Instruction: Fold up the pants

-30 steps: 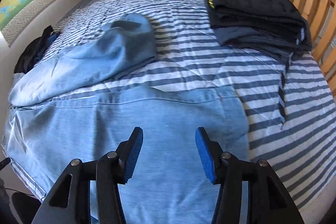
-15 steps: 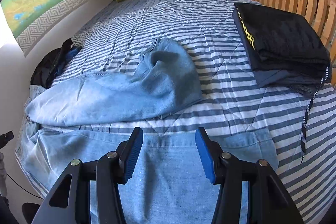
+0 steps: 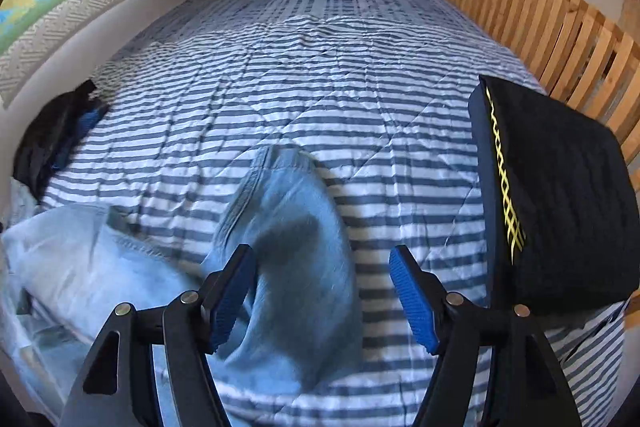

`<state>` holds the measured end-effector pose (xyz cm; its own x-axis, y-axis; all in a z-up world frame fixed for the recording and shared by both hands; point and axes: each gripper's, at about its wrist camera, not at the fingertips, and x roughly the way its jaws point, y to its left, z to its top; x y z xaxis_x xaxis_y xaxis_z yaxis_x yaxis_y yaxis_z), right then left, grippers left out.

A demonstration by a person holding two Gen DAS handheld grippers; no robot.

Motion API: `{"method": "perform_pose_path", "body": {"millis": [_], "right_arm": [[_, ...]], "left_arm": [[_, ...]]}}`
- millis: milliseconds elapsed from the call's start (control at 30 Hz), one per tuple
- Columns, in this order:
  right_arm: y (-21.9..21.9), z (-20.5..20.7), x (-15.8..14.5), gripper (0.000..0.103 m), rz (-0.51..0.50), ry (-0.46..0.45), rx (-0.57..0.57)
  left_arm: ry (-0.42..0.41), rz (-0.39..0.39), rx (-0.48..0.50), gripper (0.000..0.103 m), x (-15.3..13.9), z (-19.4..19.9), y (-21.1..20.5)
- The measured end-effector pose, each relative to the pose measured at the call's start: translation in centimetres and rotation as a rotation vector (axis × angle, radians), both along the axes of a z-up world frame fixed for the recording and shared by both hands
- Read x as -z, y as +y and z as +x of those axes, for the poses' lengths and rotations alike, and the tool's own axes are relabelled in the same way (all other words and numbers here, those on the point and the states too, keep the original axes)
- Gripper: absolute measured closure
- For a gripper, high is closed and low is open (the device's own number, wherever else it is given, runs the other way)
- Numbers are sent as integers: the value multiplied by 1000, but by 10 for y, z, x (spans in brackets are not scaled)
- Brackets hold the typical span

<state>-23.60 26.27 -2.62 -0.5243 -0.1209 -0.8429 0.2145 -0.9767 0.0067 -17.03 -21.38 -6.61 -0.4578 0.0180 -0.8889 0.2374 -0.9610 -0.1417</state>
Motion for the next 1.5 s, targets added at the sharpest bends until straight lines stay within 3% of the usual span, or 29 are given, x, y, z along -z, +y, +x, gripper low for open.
{"method": "perform_pose_path", "body": {"millis": [167,333,367,400,467,533,600,633,700,767,900,1033,1167,1300,1400,1500], "right_arm": [[-19,-55,29,37,-78,-132,-2],[-37,-83,62,38,45,-204,41],[-33,-84,66,44,52,-215,58],[-27,-84,66,69,28,-216,73],[-7,-80,61,99,-46,-219,108],[16,-70,45,100,-141,-180,153],[39,-53,24,101,-180,-119,188],[49,-43,13,101,-196,-93,198],[68,-21,-11,101,-209,-31,240],[85,6,-36,101,-217,48,281],[115,67,-76,101,-239,150,325],[138,107,-96,100,-260,185,346],[143,92,-62,69,-85,47,340],[151,71,-35,69,-112,27,342],[127,52,-15,68,-148,-64,173],[82,50,-1,67,-104,-92,1]], "left_arm": [[-38,3,137,41,27,-44,58],[-69,-55,245,39,54,-86,110],[-77,-61,250,37,60,-95,115],[-86,-65,251,36,65,-101,118],[-112,-62,251,36,79,-113,121],[-128,-57,261,37,91,-117,123],[-113,-74,274,58,97,-113,123],[-92,-95,280,62,97,-109,125],[-63,-117,301,91,94,-102,129],[-39,-118,286,99,87,-96,127],[32,-70,241,100,62,-73,115],[115,-52,221,100,29,-45,105],[98,-56,201,100,24,-34,97],[59,-87,192,100,38,-33,97],[45,-118,195,100,47,-38,103],[40,-144,210,100,51,-40,108]]}}
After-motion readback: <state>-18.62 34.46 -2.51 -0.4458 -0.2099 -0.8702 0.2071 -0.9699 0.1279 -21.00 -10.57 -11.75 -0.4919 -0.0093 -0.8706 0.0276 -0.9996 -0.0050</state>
